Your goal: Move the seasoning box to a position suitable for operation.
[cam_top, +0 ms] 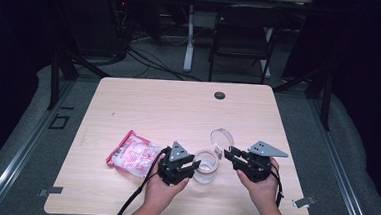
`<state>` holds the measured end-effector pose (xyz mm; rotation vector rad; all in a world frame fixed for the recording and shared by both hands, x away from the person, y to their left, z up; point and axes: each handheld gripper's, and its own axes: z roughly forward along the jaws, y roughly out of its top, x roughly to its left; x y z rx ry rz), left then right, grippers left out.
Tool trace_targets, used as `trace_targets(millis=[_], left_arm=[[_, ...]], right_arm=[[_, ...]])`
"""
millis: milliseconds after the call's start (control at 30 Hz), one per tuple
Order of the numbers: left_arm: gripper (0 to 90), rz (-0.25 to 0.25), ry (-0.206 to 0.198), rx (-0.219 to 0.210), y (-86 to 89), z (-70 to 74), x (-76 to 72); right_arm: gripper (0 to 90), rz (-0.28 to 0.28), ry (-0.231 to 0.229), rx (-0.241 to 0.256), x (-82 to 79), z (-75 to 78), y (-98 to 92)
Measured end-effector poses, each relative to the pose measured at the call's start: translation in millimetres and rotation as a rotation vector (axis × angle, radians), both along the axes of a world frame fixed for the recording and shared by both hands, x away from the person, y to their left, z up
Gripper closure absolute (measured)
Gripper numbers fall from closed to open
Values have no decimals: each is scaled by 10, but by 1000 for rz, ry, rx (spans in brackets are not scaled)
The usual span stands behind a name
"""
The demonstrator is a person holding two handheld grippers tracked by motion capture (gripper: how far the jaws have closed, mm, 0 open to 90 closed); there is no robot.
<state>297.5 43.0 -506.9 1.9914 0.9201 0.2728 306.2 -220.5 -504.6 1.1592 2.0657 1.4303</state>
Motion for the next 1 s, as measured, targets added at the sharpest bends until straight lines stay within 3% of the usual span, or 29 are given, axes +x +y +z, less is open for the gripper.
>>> trace_targets(millis=[333, 500, 800, 1000], left_arm=[[605, 39, -50, 1, 235, 152, -60], [596, 49, -87, 28, 386, 198, -111], [585, 87, -89, 30, 689, 176, -126], [577, 112, -88, 44, 929, 116, -134]], right_arm=[[694, 4, 1, -3, 24, -11, 2], [707, 0, 3, 1, 58, -12, 7], [690, 5, 7, 3, 115, -17, -1], [648, 6, 2, -37, 55, -44, -32]])
